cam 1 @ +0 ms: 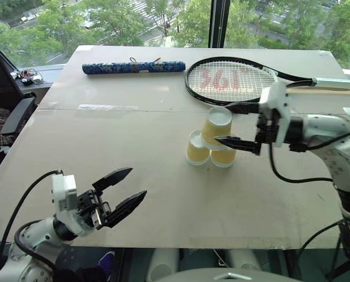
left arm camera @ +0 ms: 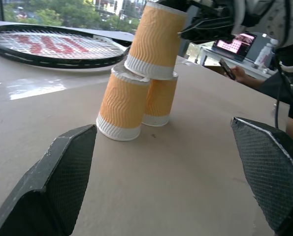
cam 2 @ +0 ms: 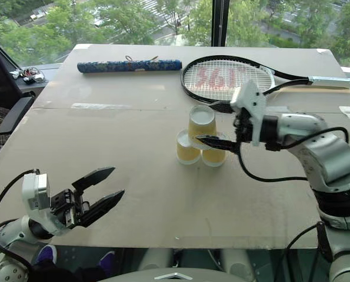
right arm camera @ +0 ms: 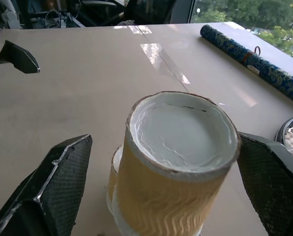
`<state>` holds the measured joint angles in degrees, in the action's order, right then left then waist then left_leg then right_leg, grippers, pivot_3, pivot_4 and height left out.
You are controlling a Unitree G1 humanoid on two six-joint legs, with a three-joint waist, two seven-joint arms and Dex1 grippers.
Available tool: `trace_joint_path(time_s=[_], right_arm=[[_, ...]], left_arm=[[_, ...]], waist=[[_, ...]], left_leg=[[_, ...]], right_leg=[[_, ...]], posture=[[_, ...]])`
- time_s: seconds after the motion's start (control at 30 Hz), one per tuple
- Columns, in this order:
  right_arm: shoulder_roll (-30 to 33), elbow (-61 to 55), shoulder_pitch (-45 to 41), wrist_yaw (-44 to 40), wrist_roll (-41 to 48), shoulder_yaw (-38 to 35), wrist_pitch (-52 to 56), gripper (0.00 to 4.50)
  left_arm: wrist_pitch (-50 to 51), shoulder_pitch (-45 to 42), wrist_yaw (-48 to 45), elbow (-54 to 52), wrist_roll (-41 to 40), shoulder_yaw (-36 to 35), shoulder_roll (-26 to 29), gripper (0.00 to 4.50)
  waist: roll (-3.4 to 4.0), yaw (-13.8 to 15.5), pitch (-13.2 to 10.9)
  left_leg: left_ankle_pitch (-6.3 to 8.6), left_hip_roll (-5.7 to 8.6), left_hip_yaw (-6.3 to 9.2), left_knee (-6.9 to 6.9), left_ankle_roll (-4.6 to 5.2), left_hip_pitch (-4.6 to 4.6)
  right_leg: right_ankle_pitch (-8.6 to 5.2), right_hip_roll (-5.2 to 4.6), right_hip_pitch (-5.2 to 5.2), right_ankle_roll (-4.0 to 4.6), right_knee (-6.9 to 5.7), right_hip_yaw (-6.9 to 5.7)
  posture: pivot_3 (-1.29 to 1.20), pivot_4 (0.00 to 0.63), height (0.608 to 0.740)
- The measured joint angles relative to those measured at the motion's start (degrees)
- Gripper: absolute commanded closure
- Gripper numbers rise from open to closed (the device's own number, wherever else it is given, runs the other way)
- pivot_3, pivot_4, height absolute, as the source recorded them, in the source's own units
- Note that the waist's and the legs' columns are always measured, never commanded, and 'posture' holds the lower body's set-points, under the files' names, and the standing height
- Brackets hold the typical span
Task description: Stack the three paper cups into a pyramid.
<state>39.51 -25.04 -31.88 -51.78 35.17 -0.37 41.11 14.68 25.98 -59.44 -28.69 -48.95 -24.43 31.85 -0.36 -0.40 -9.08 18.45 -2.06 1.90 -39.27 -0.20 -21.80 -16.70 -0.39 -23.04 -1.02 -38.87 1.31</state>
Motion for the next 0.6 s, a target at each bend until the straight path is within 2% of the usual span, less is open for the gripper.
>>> trace_joint_path(time_s=[0.17,0.27,0.43,0.53,0.6], right_arm=[[2.8,-5.1,10.9,-3.1,6.5,-9.8,-1.1,0.09],[3.3,-5.9,25.4,-4.0,4.9,-15.9,-5.4,0.09],[2.8,-5.2,42.5,-6.4,1.2,-22.7,-13.0,0.09],[2.2,-4.0,47.5,-6.8,-0.7,-24.5,-16.6,0.09],[2.0,-3.5,48.9,-6.8,-1.6,-24.6,-18.4,0.09]], left_arm=[[0.2,-0.1,3.9,0.2,2.5,0.4,-0.3,0.00],[0.1,1.6,6.4,2.4,5.1,-0.5,-0.3,0.00],[0.1,4.7,6.6,3.7,7.2,-2.4,1.0,0.00],[0.3,5.7,6.1,4.9,7.3,-2.8,1.7,0.00],[0.7,5.5,5.8,5.1,7.2,-2.8,1.9,0.00]], waist=[[-0.03,-0.3,0.0],[-0.20,0.2,0.2],[-0.19,0.2,0.2],[-0.16,-0.3,0.1],[-0.16,-0.5,0.1]], left_leg=[[0.00,-0.02,0.00,0.02,0.01,0.19],[0.00,-0.01,0.04,0.04,0.01,0.11],[0.00,-0.01,-0.03,0.02,0.01,0.43],[0.02,-0.04,-0.16,0.13,0.02,1.20],[0.02,-0.05,-0.24,0.12,0.02,1.31]], right_leg=[[0.00,0.11,0.14,0.01,-0.09,0.05],[-0.01,0.11,0.19,0.00,0.03,-0.03],[-0.02,0.14,0.44,0.01,-0.03,0.07],[-0.06,0.25,1.11,0.05,0.01,0.24],[-0.08,0.33,1.17,0.06,0.01,0.33]], posture=[[0.00,0.150,0.740],[0.00,0.150,0.740],[0.00,0.150,0.740],[0.00,0.150,0.740],[0.00,0.150,0.740]])
